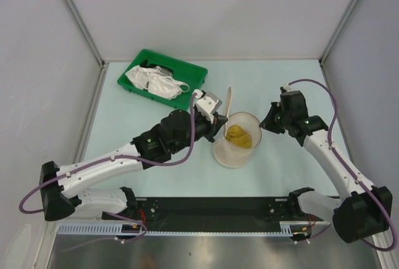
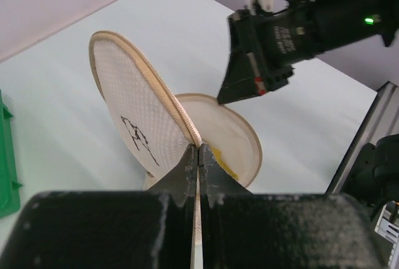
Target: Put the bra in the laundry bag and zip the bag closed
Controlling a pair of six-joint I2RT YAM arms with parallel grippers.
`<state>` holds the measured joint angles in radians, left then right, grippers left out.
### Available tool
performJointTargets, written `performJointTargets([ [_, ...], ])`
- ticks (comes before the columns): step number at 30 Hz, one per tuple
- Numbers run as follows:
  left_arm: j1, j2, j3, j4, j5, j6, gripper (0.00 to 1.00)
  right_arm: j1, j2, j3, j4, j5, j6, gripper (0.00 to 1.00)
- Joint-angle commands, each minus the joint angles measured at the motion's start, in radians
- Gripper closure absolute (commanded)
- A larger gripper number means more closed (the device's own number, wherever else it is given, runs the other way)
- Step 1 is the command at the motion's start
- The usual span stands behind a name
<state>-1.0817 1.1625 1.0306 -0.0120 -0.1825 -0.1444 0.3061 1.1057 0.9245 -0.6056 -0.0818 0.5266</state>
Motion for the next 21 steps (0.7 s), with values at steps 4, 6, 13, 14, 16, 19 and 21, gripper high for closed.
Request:
performJointTargets([
  [4,-0.112,0.158,0.118,-0.032,-0.071,0.137,1.0,-0.096,0.157,0.076,0.133,-0.193,-0.004,1.0],
  [6,-0.122,0.19,0.128,-0.058,-0.068,0.137,1.0,-0.11,0.181,0.079,0.148,-0.216,-0.002,1.0],
  [13,-0.165,0.322,0.226,-0.131,0.003,0.169,0.98,-0.183,0.227,0.066,0.201,-0.294,0.001,1.0],
  [14,-0.165,0.319,0.23,-0.131,0.026,0.167,0.83,-0.191,0.23,0.066,0.204,-0.303,0.0,1.0],
  [16,-0.156,0.298,0.232,-0.129,0.06,0.167,0.63,-0.205,0.24,0.062,0.217,-0.338,-0.013,1.0],
  [19,-0.072,0.232,0.227,-0.146,0.22,0.09,0.37,-0.229,0.256,0.062,0.231,-0.417,-0.071,1.0],
  [21,0.076,0.187,0.223,-0.163,0.42,-0.039,0.02,-0.251,0.275,0.057,0.245,-0.47,-0.118,1.0],
])
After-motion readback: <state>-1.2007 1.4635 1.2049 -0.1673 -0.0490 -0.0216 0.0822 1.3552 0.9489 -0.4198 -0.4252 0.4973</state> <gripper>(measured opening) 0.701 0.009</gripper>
